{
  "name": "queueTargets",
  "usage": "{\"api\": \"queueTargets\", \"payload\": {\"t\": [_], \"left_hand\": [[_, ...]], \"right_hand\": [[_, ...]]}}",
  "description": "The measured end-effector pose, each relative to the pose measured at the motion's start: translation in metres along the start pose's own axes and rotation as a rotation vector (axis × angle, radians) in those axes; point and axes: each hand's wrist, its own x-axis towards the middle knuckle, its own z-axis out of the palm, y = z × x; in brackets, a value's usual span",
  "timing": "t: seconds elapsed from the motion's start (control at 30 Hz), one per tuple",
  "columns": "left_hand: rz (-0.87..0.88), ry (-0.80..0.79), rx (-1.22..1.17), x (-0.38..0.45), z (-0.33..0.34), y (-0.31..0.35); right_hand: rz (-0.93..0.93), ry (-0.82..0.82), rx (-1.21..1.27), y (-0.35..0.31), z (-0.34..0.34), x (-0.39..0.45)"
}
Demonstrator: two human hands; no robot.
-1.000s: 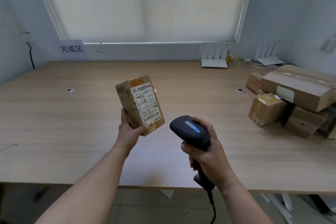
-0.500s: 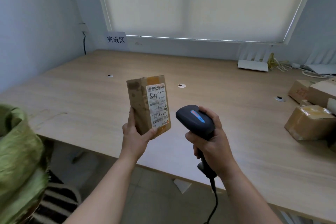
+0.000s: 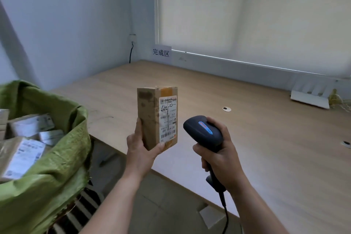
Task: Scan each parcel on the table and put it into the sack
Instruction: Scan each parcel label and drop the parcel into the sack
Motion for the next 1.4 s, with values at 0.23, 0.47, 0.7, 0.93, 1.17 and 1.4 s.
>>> {"api": "queueTargets", "payload": {"t": [0.23, 0.47, 0.7, 0.93, 1.17, 1.4], "left_hand": [[-0.041, 0.177, 0.04, 0.038, -0.097, -0.044], [-0.08, 0.361, 0.081, 0.074, -0.197, -0.087], [-0.146, 0.448, 0.234, 0.104, -0.278, -0.113], [-0.375, 0.481, 0.298, 0.134, -0.322, -0.148], [-0.305, 0.297, 0.281, 0.155, -0.309, -0.159], [-0.201, 0.244, 0.225, 0.155, -0.276, -0.141]], "right_hand": [[-0.013, -0.116, 0.007, -0.003, 0.109, 0.042], [-0.027, -0.237, 0.002, -0.004, 0.225, 0.084], [-0.014, -0.3, 0.035, 0.002, 0.315, 0.114], [-0.005, -0.306, 0.095, 0.017, 0.366, 0.135], [0.016, -0.267, 0.066, 0.024, 0.368, 0.143], [0.04, -0.192, 0.05, 0.025, 0.337, 0.137]]}}
